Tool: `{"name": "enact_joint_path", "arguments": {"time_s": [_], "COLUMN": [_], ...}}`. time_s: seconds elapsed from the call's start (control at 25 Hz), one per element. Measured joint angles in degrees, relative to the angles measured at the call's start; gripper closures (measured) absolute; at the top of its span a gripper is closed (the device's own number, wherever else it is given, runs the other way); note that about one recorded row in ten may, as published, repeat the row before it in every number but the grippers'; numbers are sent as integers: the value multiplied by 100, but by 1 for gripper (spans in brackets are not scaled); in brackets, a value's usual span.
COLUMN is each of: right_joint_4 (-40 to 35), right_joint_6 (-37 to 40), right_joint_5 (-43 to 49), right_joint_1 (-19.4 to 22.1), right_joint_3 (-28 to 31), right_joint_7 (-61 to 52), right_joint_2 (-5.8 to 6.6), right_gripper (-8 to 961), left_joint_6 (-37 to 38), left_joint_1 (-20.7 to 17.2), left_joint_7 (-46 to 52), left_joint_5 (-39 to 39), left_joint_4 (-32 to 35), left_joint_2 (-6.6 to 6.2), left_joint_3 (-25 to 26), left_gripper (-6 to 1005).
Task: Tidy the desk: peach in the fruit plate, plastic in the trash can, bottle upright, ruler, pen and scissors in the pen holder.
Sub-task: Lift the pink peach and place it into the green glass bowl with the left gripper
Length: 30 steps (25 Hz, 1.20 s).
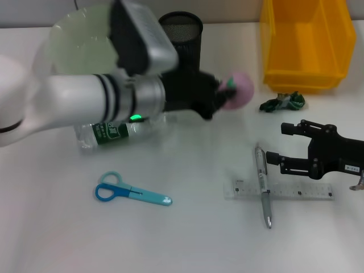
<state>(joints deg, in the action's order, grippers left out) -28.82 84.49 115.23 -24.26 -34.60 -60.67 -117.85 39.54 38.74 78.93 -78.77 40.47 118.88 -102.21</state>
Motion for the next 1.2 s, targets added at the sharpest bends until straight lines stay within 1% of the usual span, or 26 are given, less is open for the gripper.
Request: {"name": "enact_joint_path", "arguments": {"time_s": [0.04,0.08,0.12,0.16,0.24,0.28,0.32,0.36,0.4,0.44,0.48,0.56,0.64,0.68,0.72,0.76,0.8,0.84,0.96,1.08,1.2], "right_joint_4": [0,0,0,0,0,0,0,0,0,0,0,0,0,0,0,0,0,0,0,-4,-8], "right_joint_6": [1,2,2,3,3,8,13,13,15,17,19,20,24,27,28,29,28,30,34,35,35], "right_joint_5": [0,0,0,-1,0,0,0,0,-1,-1,-3,-7,-11,-13,-15,-17,-17,-18,-18,-24,-28], "right_joint_1": [1,1,1,1,0,-3,-11,-11,-12,-13,-13,-12,-12,-12,-14,-17,-23,-30,-39,-44,-44], "right_joint_3": [-3,-5,-9,-14,-17,-18,-19,-19,-20,-20,-20,-20,-20,-20,-20,-20,-20,-20,-20,-20,-20], "right_joint_7": [1,1,1,2,2,3,3,3,3,3,3,3,3,3,3,3,3,3,3,3,3], "right_joint_2": [0,0,-2,-8,-12,-16,-21,-21,-24,-24,-25,-31,-34,-35,-35,-35,-36,-36,-36,-36,-36], "right_gripper": [170,170,171,171,172,173,173,174,174,175,175,176,177,177,178,178,179,179,181,182,183], "left_joint_6": [0,214,374,374,746,986,1080,1242,1242,1473,1473,1508,1508,1470,1240,953,953,430,30,-17,16], "left_joint_1": [0,-495,-653,-653,-934,-1022,-1037,-1042,-1042,-973,-973,-872,-872,-808,-659,-574,-574,-453,-314,-207,-202], "left_joint_7": [0,-246,-406,-406,-780,-1069,-1211,-1473,-1473,-1935,-1935,-2335,-2335,-2534,-2961,-3135,-3135,-3271,-3325,-3384,-3418], "left_joint_5": [0,376,625,625,1435,2066,2313,2739,2739,3359,3359,3837,3837,4025,4363,4516,4516,4703,4818,4837,4841], "left_joint_4": [0,532,625,625,631,407,272,-43,-43,-628,-628,-1168,-1168,-1391,-1777,-1894,-1894,-1995,-2122,-2270,-2275], "left_joint_2": [0,1,7,7,8,3,1,-2,-2,-7,-7,-3,-3,4,14,19,19,26,26,20,24], "left_joint_3": [0,348,536,536,960,1217,1317,1537,1537,1868,1868,2208,2208,2348,2536,2567,2567,2581,2584,2595,2583], "left_gripper": [824,831,837,844,869,887,894,902,909,916,924,933,938,940,942,944,946,948,955,910,866]}}
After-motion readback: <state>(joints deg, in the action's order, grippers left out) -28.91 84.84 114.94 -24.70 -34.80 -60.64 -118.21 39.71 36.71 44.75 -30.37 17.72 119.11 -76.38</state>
